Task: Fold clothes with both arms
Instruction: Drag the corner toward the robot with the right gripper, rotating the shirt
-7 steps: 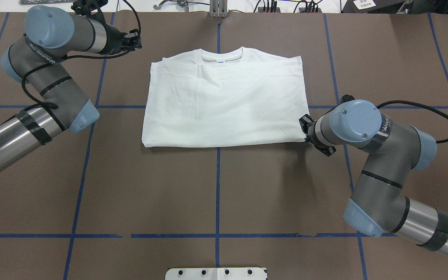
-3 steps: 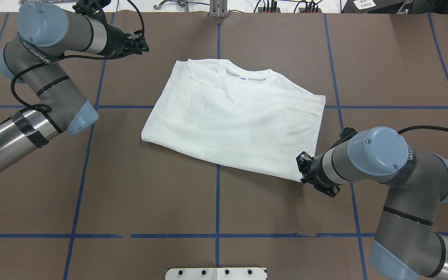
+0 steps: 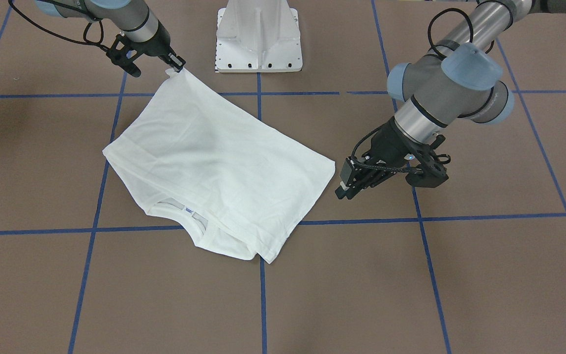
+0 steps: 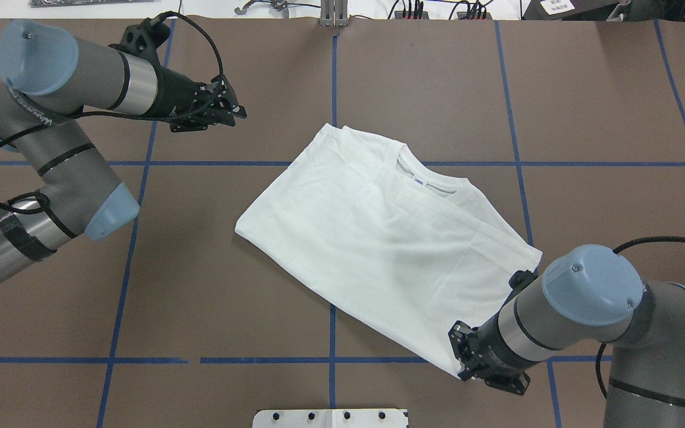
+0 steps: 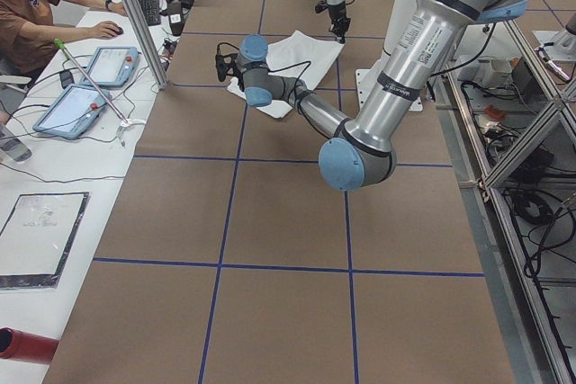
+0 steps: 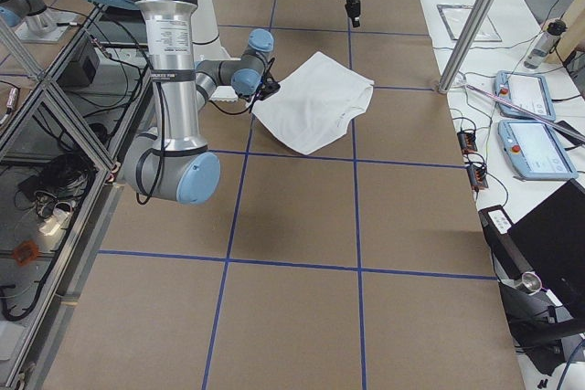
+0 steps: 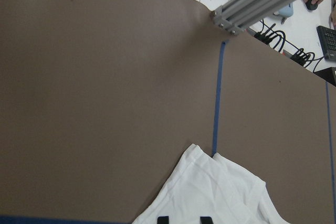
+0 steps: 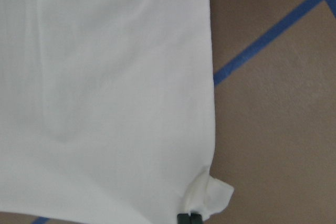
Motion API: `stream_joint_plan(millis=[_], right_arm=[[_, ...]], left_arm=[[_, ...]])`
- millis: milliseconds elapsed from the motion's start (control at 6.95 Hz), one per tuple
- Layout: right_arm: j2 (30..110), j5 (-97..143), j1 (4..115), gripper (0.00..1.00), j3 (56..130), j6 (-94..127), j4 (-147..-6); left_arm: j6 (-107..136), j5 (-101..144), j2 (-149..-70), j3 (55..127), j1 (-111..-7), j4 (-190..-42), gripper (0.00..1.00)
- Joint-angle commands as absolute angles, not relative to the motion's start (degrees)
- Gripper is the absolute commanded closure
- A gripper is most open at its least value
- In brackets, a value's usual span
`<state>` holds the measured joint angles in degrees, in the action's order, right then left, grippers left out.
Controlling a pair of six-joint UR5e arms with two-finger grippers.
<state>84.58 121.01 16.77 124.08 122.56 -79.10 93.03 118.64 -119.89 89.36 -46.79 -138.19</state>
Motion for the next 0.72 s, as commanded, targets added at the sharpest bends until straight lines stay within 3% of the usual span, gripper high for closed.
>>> stream_joint_plan(millis=[0, 144, 288, 576], right_arm=[[86.21, 121.73, 8.65, 1.0, 126.03, 124.98, -79.1], [86.39, 121.55, 7.74, 0.61, 126.04, 124.98, -79.1], [86.4, 121.55, 9.47, 0.01, 126.04, 124.98, -79.01], [84.3, 121.64, 23.21, 0.0, 125.42, 124.11, -78.93]], left_arm=[[98.59, 119.09, -117.53, 92.45, -42.39, -138.16, 0.49], [100.53, 118.92, -116.2, 93.59, -41.23, -138.08, 0.45], [101.68, 118.83, -113.06, 95.95, -39.57, -137.64, 0.42], [105.17, 118.92, -108.82, 97.91, -37.37, -136.85, 0.32]])
